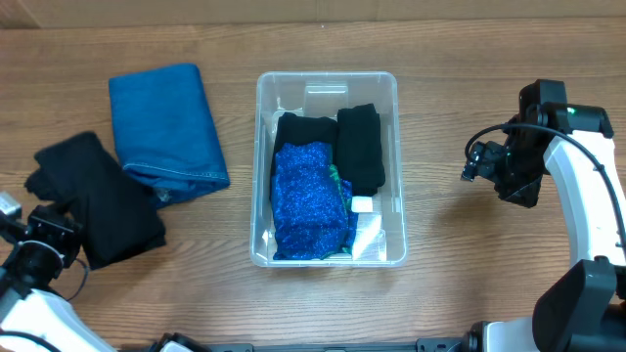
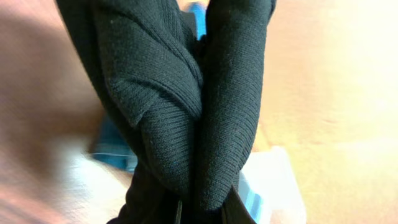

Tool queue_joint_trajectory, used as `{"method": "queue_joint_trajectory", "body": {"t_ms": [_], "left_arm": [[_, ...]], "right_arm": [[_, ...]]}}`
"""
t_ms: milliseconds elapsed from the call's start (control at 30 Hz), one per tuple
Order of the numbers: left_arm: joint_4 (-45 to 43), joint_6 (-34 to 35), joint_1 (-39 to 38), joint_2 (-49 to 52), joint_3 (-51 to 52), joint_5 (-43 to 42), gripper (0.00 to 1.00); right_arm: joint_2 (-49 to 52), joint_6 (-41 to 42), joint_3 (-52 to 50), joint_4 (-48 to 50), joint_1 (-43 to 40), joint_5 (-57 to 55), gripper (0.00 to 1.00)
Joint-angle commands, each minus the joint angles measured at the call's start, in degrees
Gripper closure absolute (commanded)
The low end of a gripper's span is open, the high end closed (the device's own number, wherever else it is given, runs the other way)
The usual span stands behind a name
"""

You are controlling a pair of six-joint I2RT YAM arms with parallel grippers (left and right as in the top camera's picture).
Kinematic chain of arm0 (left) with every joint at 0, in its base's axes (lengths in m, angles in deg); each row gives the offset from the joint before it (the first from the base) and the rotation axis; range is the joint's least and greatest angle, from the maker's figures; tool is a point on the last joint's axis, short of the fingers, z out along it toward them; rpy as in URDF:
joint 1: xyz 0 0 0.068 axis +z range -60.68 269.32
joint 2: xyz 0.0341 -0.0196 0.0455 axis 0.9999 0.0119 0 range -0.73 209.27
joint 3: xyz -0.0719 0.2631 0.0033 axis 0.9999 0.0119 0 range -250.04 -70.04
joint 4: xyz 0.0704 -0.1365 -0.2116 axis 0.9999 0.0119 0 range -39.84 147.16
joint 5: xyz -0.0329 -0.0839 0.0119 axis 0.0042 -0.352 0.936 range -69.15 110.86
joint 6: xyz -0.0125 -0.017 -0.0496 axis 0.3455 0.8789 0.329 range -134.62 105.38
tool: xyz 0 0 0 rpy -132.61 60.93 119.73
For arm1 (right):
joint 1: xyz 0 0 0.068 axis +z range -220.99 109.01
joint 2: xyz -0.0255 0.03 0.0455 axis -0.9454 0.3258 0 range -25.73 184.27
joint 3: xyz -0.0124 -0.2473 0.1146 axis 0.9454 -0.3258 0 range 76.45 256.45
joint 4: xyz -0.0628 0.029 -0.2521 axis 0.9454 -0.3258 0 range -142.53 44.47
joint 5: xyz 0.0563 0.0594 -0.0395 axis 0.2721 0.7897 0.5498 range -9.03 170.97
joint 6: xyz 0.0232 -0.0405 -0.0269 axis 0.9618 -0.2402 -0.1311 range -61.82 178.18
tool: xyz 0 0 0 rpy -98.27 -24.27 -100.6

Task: Pack container
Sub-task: 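Place the black cloth into the bin's right half and release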

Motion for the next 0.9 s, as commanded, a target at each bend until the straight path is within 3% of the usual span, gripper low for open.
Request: {"method": "queue_joint_trajectory", "body": {"t_ms": [0, 100, 200, 333, 433, 533, 600, 633, 733, 867], "left_arm": [[-1.7, 10.8, -8.3, -8.1, -3.9, -6.8, 0.96], [-5.2, 17.4, -19.3, -8.6, -9.7, -6.8, 0.96], [-14.4, 24.3, -32.4, -8.6, -15.1, -4.4, 0.96], [-20.2, 22.7, -54.2, -7.5, -17.4, 6.0, 0.96], [-18.6, 18.2, -69.7, -2.5, -17.4, 14.1, 0.96], [-13.6, 20.2, -80.9, 3.9, -17.4, 25.1, 0.96], [-9.4, 26.5, -84.9, 6.9, -17.3, 32.3, 0.96], [-6.2, 33.7, -87.2, 8.7, -17.3, 37.9, 0.96], [-8.8, 49.6, -91.8, 13.1, -17.2, 44.2, 0.96], [-12.9, 57.1, -94.4, 15.8, -17.2, 44.2, 0.96]], "right_arm": [[-1.5, -0.2, 0.4, 0.2, 0.2, 0.1, 0.16], [-1.5, -0.2, 0.4, 0.2, 0.2, 0.1, 0.16], [-1.5, -0.2, 0.4, 0.2, 0.2, 0.1, 0.16], [-1.5, -0.2, 0.4, 0.2, 0.2, 0.1, 0.16], [-1.5, -0.2, 0.4, 0.2, 0.2, 0.1, 0.15], [-1.5, -0.2, 0.4, 0.1, 0.2, 0.1, 0.15], [-1.5, -0.2, 0.4, 0.0, 0.2, 0.1, 0.15], [-1.5, -0.2, 0.4, 0.0, 0.2, 0.1, 0.15], [-1.5, -0.2, 0.4, 0.0, 0.2, 0.1, 0.15], [-1.5, -0.4, 0.3, 0.0, 0.2, 0.6, 0.15]]}}
